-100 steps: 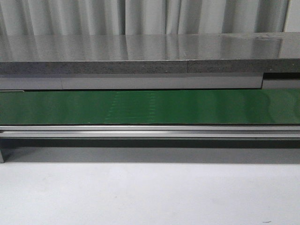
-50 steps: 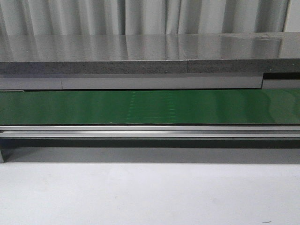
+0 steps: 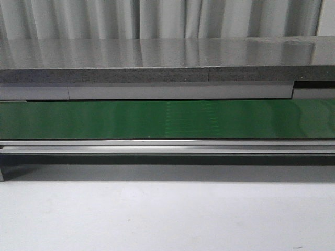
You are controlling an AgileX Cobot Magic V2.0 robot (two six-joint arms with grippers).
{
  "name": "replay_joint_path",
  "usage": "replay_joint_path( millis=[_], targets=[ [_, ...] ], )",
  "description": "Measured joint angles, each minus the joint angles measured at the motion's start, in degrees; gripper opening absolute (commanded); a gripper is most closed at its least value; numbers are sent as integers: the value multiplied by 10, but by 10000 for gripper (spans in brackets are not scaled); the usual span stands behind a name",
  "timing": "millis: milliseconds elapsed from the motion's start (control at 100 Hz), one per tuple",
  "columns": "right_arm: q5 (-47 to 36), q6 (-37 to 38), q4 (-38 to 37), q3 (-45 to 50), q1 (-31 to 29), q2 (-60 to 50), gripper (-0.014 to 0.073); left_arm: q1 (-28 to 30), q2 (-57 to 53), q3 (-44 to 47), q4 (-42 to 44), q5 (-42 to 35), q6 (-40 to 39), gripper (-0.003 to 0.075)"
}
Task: Move button from left to right
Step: 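Move the left gripper toward the blue tray holding the yellow button, then lower the open left gripper over the yellow-capped push button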
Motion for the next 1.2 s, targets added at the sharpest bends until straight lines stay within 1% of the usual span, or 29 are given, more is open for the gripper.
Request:
replay_joint_path(
  millis=[130,320,390,510,600,760,1100,1160,1200],
  targets=[
    [0,0,0,0,0,0,-67,0,68,-87,-1,83,0,5],
    [0,0,0,0,0,0,-67,0,183,-206,-1,233,0,5],
    [0,0,0,0,0,0,-67,0,222,-243,-1,276,0,5],
    [0,0,0,0,0,0,-67,0,281,-284,-1,325,0,5],
    [0,0,0,0,0,0,-67,0,314,-293,-1,340,0,5],
    [0,0,0,0,0,0,-67,0,357,-293,-1,345,0,5],
    [0,0,0,0,0,0,-67,0,405,-293,-1,358,0,6],
    [0,0,0,0,0,0,-67,0,408,-293,-1,366,0,23],
    [0,0,0,0,0,0,-67,0,409,-293,-1,371,3,56]
  ],
)
